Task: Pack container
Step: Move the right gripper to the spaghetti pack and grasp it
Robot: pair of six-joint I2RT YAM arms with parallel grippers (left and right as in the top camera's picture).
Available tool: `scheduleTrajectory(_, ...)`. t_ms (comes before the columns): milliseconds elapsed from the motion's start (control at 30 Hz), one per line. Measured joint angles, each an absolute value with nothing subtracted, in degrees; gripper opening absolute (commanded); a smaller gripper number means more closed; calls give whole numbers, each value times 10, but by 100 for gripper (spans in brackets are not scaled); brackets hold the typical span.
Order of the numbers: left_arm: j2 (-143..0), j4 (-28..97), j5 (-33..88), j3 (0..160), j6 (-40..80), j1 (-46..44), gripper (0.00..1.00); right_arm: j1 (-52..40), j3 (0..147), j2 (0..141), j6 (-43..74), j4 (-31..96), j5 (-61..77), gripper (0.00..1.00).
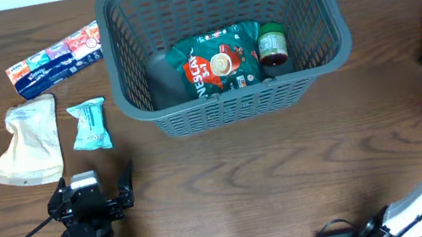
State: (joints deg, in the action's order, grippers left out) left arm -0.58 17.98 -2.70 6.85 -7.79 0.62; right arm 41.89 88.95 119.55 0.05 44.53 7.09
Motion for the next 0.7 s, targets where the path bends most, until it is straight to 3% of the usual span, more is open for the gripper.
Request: scheduleTrajectory(700, -6, 180, -27, 69, -78, 6, 99, 419, 824, 1195, -5, 398, 18, 99)
